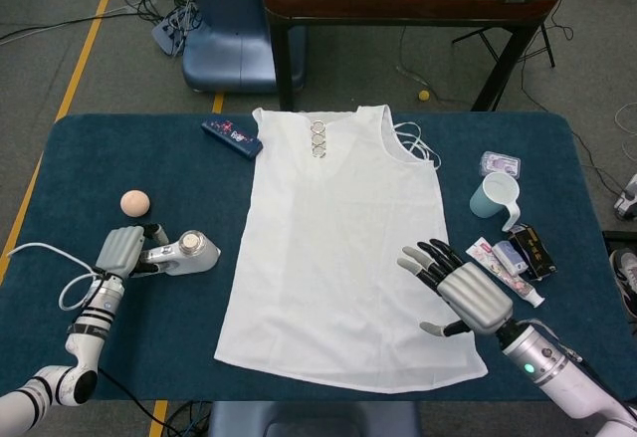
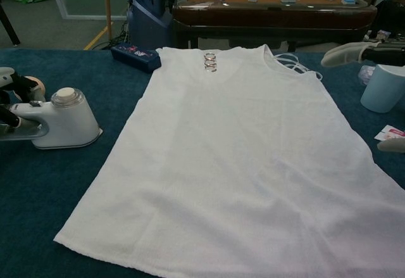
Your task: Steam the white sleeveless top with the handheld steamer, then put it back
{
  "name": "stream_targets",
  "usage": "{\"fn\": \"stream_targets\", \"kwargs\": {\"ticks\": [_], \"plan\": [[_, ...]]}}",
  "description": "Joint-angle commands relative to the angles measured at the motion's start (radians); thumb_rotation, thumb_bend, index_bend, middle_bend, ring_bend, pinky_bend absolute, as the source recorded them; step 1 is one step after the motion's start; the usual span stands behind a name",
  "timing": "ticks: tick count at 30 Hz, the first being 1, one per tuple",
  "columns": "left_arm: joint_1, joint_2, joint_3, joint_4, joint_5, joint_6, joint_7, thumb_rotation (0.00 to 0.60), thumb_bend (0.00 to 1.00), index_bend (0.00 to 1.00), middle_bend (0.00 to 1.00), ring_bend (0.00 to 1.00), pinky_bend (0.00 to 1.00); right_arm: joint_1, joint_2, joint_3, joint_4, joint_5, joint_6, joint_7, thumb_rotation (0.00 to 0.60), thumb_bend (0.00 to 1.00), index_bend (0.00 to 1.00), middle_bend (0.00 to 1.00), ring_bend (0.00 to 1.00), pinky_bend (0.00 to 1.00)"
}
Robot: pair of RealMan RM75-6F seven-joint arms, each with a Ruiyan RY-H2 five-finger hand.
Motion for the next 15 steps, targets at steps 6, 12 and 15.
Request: {"fn": "stream_targets", "kwargs": {"ticks": [6,12,15], "plan": [[0.008,0.048,0.001,-0.094,-0.053,-0.032,0.085,0.600,0.13,0.02,0.12,0.07,0.30,-0.013,0.006,0.013,0.019,-0.012,0.022,0.034,0.504,0.20,0.00,0.06,0.00,0.00],[0.016,0.095,0.005,-0.174,-0.091,-0.048,0.144,0.508,0.08,0.00,0.00,0.00,0.12,-0.029,0.010,0.020,0.038,-0.019,0.044,0.064,0.505,0.20,0.00,0.06,0.00,0.00],[0.028,0.112,0.000,-0.209,-0.090,-0.020,0.147,0.493,0.07,0.00,0.00,0.00,0.11,-0.036,0.013,0.022,0.047,-0.019,0.054,0.075,0.507,0.20,0.00,0.06,0.00,0.00]]}}
